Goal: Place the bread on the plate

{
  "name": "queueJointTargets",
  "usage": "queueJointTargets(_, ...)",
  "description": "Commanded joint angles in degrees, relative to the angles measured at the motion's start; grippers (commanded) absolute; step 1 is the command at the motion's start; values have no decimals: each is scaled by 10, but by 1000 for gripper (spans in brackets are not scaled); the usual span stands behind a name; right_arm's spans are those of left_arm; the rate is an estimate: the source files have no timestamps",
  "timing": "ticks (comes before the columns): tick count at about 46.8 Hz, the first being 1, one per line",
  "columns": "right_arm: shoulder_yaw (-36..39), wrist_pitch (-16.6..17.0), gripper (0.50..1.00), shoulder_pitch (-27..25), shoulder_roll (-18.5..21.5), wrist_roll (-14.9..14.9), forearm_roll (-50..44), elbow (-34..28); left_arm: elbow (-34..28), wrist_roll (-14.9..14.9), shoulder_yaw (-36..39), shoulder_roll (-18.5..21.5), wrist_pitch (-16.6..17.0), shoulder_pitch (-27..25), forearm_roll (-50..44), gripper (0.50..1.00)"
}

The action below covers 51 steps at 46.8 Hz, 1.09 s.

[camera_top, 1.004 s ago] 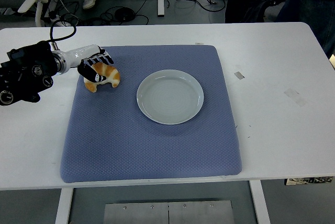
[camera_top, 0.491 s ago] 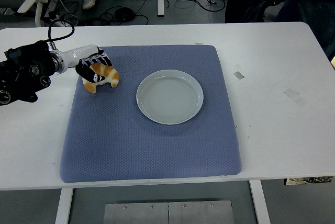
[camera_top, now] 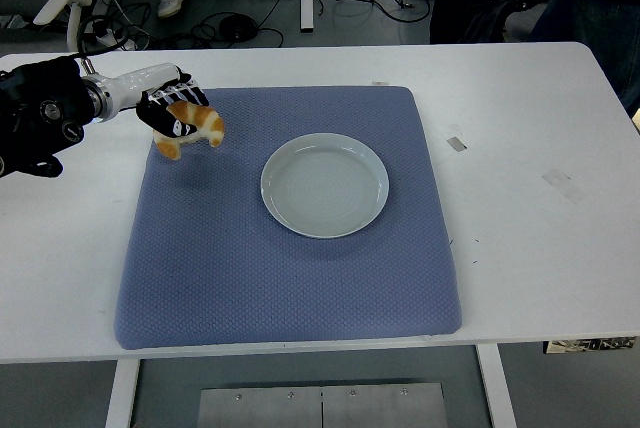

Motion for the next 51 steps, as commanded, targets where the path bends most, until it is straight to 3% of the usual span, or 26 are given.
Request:
queueJointTargets(1, 0, 0, 1000, 0, 0, -1, 0, 0, 0, 1, -2, -5, 0, -7, -6, 630)
queueJointTargets(35, 0, 0, 1000, 0, 0, 0, 0, 0, 1, 8, -45, -128, 1, -35, -63, 631)
queueJointTargets(46, 0, 0, 1000, 0, 0, 0, 0, 0, -1, 9, -44, -146, -2, -35, -67, 633)
queueJointTargets(51, 0, 0, 1000, 0, 0, 0, 0, 0, -7, 9, -43, -145, -21, -35, -67, 637)
